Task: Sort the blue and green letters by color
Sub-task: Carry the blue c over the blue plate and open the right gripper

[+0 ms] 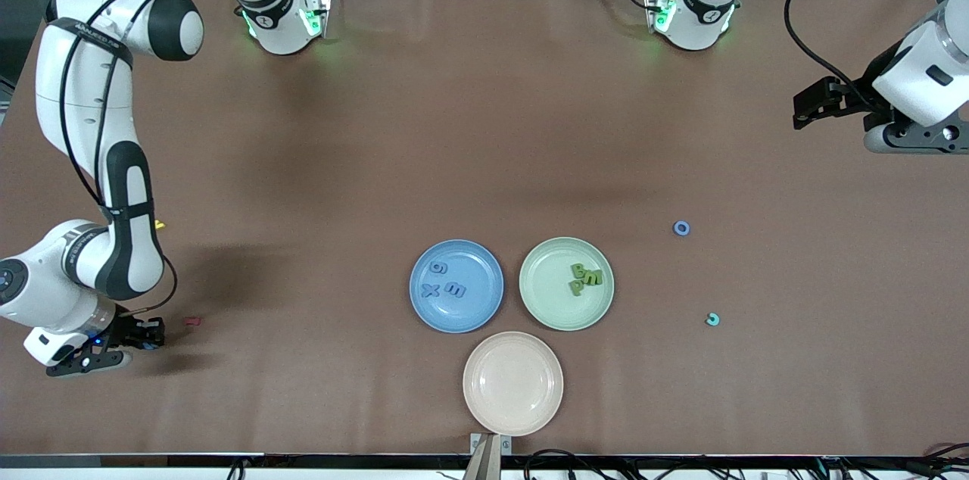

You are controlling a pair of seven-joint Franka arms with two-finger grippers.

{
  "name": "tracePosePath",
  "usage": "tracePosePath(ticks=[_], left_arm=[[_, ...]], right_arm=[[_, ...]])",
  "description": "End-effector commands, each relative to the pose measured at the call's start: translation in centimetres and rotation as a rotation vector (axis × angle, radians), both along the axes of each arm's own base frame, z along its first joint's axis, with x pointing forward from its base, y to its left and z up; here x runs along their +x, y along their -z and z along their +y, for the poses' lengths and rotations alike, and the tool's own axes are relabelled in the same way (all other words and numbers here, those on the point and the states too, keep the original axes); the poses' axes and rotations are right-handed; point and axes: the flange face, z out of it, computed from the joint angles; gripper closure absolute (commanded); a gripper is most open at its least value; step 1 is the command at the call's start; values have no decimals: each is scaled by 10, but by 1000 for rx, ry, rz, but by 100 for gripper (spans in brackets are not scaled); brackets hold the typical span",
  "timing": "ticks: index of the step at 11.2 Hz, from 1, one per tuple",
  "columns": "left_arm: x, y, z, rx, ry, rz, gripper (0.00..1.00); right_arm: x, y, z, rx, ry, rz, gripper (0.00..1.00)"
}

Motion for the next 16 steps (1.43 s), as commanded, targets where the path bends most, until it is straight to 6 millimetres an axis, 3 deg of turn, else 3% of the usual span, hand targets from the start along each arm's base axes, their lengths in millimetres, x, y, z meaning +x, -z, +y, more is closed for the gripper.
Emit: tracePosePath(ticks=[1, 3, 4, 7, 9, 12, 16], left_arm=[[-3, -4, 5, -12, -16, 6, 0], [-2, -4, 8, -15, -23, 3, 0], [-1, -3, 10, -15, -26, 4, 0], [2, 1, 12, -15, -30, 1, 0], [5, 1, 12, -17, -31, -14, 0], [11, 6, 14, -20, -34, -23, 0], [14, 10, 14, -21, -34, -23, 0]], right_arm=[[1, 6, 8, 45, -9, 27, 100], [4, -11, 32, 104, 2, 57, 100], [3, -9, 43, 125, 27, 94, 100], [8, -28, 91, 160, 82, 132, 100], [12, -44, 136, 196, 141, 145, 100], [11, -60, 224, 278, 312, 192, 100], [-2, -64, 335, 326, 510, 245, 100]])
